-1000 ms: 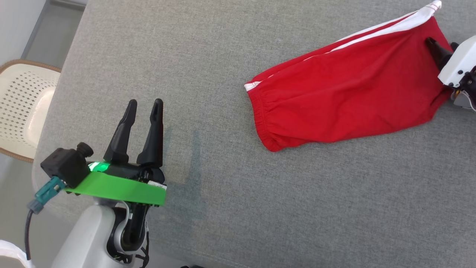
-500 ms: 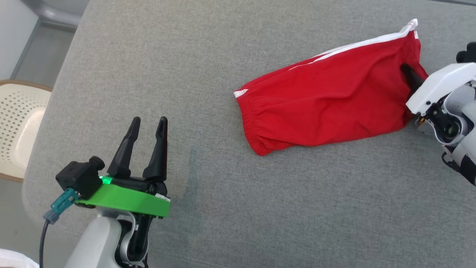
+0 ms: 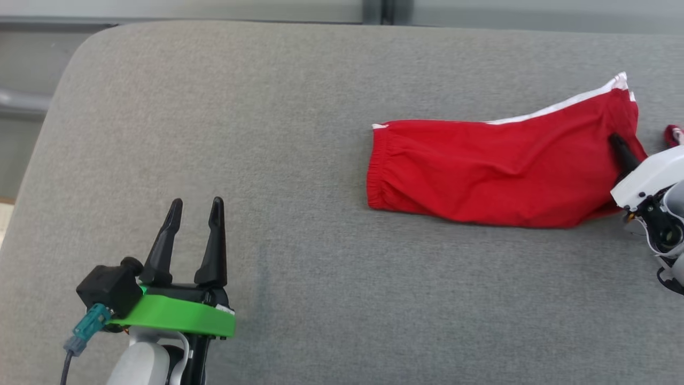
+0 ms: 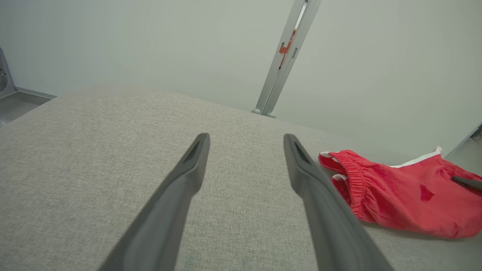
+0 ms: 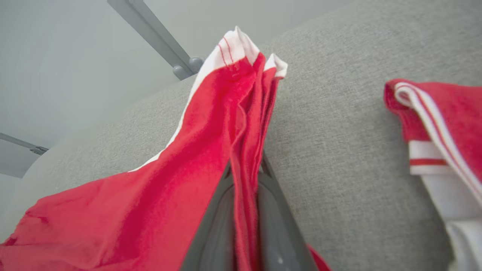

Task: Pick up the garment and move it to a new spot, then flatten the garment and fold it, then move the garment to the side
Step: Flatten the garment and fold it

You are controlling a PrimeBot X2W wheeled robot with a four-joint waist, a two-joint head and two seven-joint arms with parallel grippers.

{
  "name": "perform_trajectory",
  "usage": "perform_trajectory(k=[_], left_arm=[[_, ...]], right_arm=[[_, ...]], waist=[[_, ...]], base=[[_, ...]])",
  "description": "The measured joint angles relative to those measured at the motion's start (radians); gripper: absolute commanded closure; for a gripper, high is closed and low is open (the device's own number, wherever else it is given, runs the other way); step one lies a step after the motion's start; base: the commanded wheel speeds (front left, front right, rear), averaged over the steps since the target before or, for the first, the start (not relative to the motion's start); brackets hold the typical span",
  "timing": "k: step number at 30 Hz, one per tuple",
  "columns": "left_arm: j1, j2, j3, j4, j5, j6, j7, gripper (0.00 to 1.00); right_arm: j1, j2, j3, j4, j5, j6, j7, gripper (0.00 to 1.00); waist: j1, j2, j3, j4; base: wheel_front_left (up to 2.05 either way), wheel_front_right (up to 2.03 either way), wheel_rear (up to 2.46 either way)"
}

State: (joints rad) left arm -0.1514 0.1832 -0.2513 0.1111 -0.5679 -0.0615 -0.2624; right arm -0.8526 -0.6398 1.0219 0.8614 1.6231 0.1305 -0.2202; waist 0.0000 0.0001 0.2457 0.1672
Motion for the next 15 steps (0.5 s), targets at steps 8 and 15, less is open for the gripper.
perform_trajectory(k=[8, 15], left_arm=[[0.012, -0.020, 0.007, 0.026, 0.014, -0.018, 0.000, 0.00], [0.022, -0.043, 0.012, 0.058, 0.015, -0.027, 0.000, 0.00]], right_arm=[[-0.056, 0.014, 0.016, -0.020, -0.065, 0.000, -0.010, 1.00], [-0.110, 0.118, 0.055, -0.049, -0.096, 0.000, 0.024, 1.00]], waist=[[0.0000, 0.0000, -0.059, -0.048], [0.0000, 0.0000, -0.089, -0.026]], base=[[0.00, 0.00, 0.00], [0.00, 0.00, 0.00]])
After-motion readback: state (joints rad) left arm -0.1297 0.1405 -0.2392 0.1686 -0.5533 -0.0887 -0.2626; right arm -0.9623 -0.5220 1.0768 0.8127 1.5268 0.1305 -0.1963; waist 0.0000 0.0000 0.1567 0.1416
